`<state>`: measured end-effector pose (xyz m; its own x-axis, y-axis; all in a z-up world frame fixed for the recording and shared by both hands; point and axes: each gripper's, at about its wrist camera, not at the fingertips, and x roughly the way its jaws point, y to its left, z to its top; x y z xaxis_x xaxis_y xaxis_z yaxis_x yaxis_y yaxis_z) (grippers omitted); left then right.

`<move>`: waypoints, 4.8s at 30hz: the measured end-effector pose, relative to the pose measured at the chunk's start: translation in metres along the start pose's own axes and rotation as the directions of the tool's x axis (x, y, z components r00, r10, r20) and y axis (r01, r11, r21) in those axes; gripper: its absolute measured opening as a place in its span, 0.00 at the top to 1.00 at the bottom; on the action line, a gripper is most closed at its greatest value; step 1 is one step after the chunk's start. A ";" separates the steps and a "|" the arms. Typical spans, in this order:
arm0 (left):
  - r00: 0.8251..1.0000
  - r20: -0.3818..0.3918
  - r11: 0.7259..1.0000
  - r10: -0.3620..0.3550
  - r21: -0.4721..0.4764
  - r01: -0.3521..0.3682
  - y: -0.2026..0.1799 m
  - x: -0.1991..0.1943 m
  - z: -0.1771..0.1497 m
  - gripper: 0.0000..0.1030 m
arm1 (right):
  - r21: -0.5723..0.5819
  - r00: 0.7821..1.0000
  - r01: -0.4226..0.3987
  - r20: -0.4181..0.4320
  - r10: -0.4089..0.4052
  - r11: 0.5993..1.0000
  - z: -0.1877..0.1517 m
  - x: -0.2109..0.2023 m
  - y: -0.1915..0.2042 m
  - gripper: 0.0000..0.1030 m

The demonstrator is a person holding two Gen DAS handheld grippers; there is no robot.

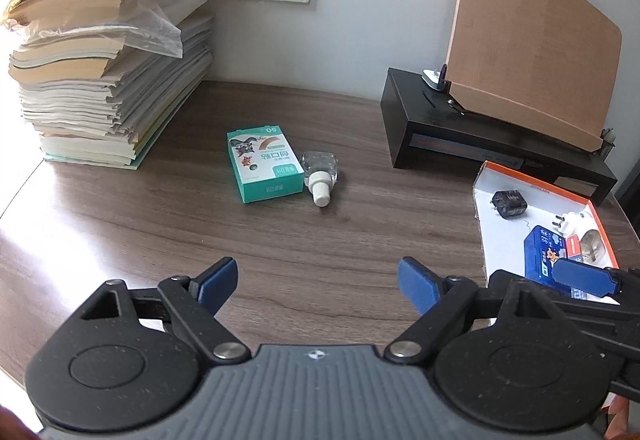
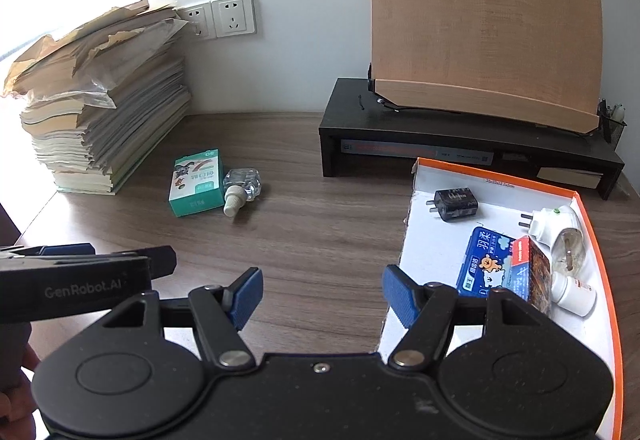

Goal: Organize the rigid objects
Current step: 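Withdraw both grippers from the box toward the items on the desk, then grasp the green bandage box with the left gripper while the right grasps the glass bottle, then carry the bandage box and glass bottle over the white box, then lower the held bandage box and glass bottle into the white box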

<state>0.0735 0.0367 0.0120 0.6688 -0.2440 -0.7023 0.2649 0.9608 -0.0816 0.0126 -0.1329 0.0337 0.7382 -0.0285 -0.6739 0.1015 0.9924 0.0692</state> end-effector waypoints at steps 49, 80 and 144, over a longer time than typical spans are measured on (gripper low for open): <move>0.999 -0.026 0.999 0.043 -0.031 -0.044 0.128 0.093 0.032 0.30 | 0.020 0.995 -0.062 -0.078 0.063 0.998 0.070 0.213 0.095 0.24; 0.988 0.048 0.985 -0.147 0.094 0.142 0.002 0.027 0.014 0.31 | 0.070 0.990 0.101 0.087 -0.107 0.992 0.036 0.038 0.011 0.42; 0.968 0.054 0.950 -0.244 0.215 0.228 -0.182 -0.023 -0.023 0.31 | 0.197 0.975 0.181 0.092 -0.202 0.964 -0.037 -0.090 -0.164 0.42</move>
<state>-0.0060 -0.1296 0.0267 0.6203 -0.4781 -0.6218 0.5533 0.8286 -0.0852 -0.0948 -0.2891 0.0561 0.7609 -0.2390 -0.6032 0.3624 0.9277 0.0896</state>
